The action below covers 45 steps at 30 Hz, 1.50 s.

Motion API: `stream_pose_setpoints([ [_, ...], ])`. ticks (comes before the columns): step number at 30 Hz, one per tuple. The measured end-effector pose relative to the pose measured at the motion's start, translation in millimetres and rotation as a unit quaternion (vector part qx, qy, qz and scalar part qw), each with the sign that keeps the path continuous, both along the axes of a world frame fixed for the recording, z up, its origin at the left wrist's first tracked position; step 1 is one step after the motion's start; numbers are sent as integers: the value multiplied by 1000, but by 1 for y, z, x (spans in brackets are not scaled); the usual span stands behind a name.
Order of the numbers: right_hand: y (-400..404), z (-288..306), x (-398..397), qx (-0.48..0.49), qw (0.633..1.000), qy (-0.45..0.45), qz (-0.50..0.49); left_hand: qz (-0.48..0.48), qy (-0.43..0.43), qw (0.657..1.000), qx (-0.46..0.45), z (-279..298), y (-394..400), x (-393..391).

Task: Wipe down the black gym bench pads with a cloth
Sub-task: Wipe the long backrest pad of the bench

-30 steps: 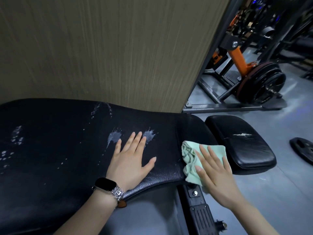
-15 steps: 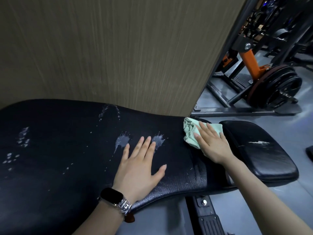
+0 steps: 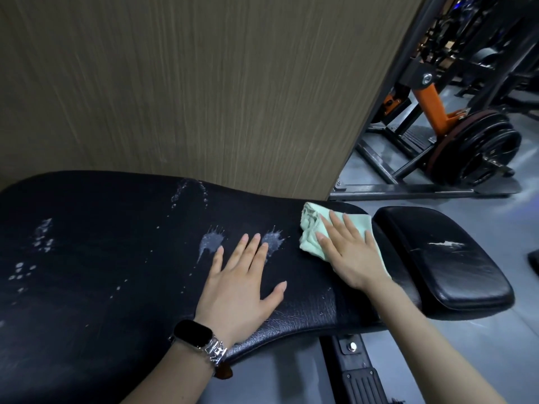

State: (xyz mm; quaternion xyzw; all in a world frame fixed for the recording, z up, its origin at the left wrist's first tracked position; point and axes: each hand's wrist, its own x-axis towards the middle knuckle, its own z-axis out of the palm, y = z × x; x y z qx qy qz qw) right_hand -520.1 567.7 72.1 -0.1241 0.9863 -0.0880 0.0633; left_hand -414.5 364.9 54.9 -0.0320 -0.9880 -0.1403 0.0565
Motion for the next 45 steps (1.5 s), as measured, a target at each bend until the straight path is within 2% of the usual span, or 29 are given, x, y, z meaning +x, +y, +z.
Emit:
stream_pose_setpoints([
  [14,-5,-6,114,8,999,23,40,-1,7,1000,8,1,1,0],
  [32,-71,-3,-29,-14,1000,5,-21,-3,46,999,14,-6,1,-2],
  [38,-76,-3,-28,-15,1000,-2,-22,-1,18,1000,-1,-5,-1,-1],
  [45,-71,-6,11,-19,1000,14,10,2,0,1000,2,-1,-1,1],
])
